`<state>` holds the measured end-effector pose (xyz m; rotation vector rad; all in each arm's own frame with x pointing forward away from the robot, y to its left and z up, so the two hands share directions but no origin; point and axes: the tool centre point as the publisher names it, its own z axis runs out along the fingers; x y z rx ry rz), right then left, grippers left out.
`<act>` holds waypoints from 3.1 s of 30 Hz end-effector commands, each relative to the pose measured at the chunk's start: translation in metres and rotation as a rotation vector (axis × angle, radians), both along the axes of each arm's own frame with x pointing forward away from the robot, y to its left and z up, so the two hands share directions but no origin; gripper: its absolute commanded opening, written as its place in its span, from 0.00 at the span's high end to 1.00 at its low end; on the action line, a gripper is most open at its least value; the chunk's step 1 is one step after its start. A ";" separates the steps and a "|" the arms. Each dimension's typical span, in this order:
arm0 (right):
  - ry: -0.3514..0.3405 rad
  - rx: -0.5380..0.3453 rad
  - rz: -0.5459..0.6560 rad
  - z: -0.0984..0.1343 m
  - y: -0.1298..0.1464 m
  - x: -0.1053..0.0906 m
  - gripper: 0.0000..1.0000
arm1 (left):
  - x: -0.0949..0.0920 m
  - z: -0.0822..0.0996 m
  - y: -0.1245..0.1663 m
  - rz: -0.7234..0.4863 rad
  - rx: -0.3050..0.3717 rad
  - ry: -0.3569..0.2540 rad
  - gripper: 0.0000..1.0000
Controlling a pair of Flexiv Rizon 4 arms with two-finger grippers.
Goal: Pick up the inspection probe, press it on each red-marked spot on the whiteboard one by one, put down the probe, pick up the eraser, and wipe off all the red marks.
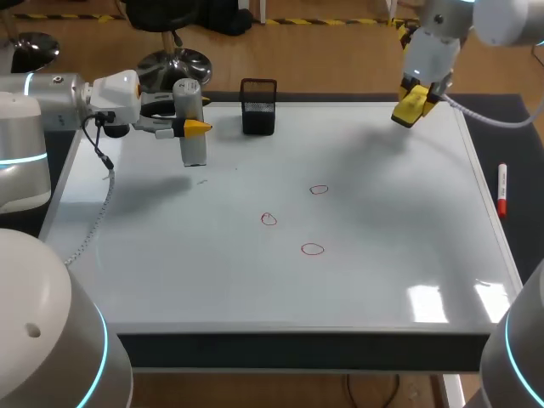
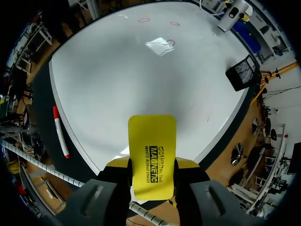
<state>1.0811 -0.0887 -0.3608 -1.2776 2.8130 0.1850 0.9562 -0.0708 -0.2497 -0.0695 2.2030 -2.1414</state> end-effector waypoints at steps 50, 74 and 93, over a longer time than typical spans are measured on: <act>0.003 -0.005 0.003 0.001 0.000 0.001 1.00 | 0.001 0.000 0.000 -0.002 -0.002 -0.002 1.00; 0.003 -0.005 0.003 0.001 0.000 0.001 1.00 | 0.001 0.000 0.000 -0.002 -0.002 -0.002 1.00; 0.003 -0.005 0.003 0.001 0.000 0.001 1.00 | -0.042 0.015 -0.056 -0.106 -0.037 -0.054 1.00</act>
